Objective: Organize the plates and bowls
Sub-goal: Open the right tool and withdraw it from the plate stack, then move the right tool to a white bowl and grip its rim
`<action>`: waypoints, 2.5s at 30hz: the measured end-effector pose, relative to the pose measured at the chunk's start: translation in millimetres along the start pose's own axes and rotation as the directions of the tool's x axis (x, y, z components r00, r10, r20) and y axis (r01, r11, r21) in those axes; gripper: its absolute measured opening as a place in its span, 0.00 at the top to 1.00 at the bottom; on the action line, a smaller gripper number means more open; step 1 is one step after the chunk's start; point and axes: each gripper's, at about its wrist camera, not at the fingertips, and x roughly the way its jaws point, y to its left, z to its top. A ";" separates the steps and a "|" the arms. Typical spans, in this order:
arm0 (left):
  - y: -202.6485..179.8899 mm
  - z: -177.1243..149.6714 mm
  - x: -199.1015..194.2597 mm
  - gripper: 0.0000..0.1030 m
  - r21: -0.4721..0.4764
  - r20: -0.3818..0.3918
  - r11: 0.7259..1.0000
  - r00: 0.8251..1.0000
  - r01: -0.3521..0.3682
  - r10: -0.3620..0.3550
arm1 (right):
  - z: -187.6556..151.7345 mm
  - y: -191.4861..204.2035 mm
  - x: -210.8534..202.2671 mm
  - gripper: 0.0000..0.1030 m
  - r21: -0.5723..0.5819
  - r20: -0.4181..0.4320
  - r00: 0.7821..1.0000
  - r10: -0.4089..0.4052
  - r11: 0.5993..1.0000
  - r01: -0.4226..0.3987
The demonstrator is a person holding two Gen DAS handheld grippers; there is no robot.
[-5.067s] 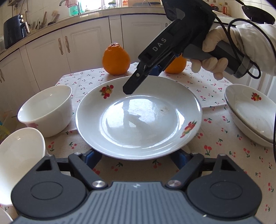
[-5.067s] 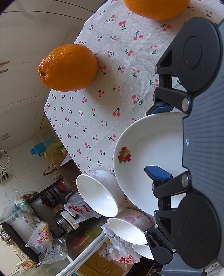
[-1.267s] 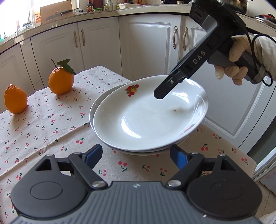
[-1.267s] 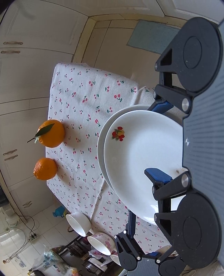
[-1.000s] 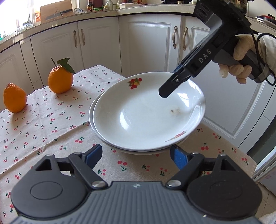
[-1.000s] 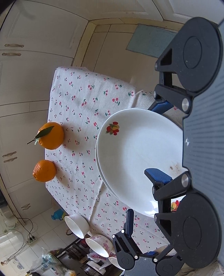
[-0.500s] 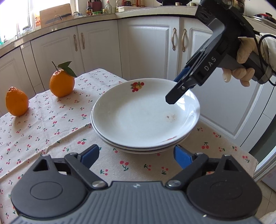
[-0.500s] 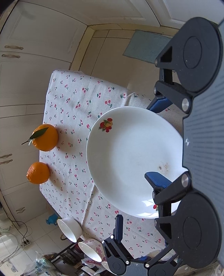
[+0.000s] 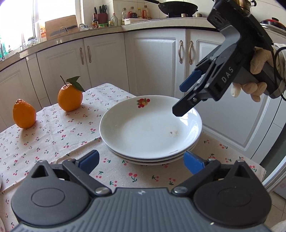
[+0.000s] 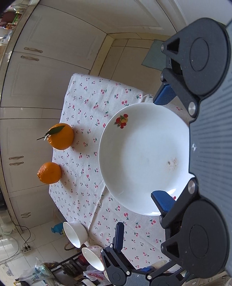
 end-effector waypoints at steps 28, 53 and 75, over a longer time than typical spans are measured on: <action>46.0 -76.3 -132.2 0.02 -0.136 0.075 0.971 0.975 -0.199 0.210 | -18.7 171.4 14.2 0.00 -0.004 0.184 0.958 -0.220 0.974 0.225; 116.6 -166.3 -229.1 0.02 -0.347 0.028 0.874 0.928 -0.340 0.372 | 49.0 327.1 60.3 0.00 -0.365 0.142 0.978 0.154 0.926 -0.093; 134.5 -192.2 -203.5 0.03 -0.319 -0.028 0.875 0.927 -0.363 0.374 | 66.0 375.9 113.5 0.06 -0.357 -0.015 0.935 0.354 0.872 -0.336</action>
